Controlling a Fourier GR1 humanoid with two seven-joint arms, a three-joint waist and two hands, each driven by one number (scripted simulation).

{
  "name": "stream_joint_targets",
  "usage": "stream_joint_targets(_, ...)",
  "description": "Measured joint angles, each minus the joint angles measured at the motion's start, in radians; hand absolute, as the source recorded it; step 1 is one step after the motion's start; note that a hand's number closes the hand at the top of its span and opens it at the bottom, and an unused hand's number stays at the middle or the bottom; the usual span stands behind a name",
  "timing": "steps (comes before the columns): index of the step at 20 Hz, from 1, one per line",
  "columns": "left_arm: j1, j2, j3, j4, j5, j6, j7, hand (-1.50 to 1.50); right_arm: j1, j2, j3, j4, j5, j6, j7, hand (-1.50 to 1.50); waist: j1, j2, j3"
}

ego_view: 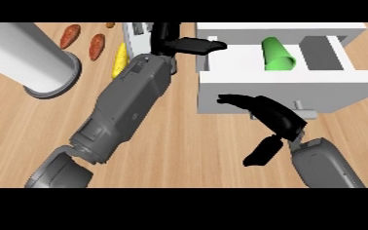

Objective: Pick up the cup, place it into the drawer and close the drawer

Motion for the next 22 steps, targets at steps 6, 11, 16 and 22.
stream_joint_targets(6, 0.078, 0.033, 0.007, -0.073, 0.005, -0.039, -0.004, -1.5, -0.11, 0.042, 0.025, 0.352, 0.135, -0.094, -0.127, 1.5, 0.053, -0.002, 0.001)
stream_joint_targets(11, 0.149, 0.069, 0.005, -0.134, 0.009, -0.082, 0.009, -1.5, -0.25, 0.063, -0.041, 0.611, 0.162, -0.18, -0.263, 1.5, 0.088, -0.001, -0.001)
stream_joint_targets(16, 0.213, 0.109, -0.004, -0.201, 0.012, -0.129, 0.028, -1.5, -0.378, 0.044, -0.144, 0.802, 0.136, -0.24, -0.361, 1.5, 0.122, 0.006, 0.003)
stream_joint_targets(22, 0.266, 0.143, -0.01, -0.251, 0.017, -0.165, 0.048, -1.5, -0.452, 0.024, -0.222, 0.911, 0.086, -0.227, -0.416, 1.5, 0.146, 0.009, 0.006)
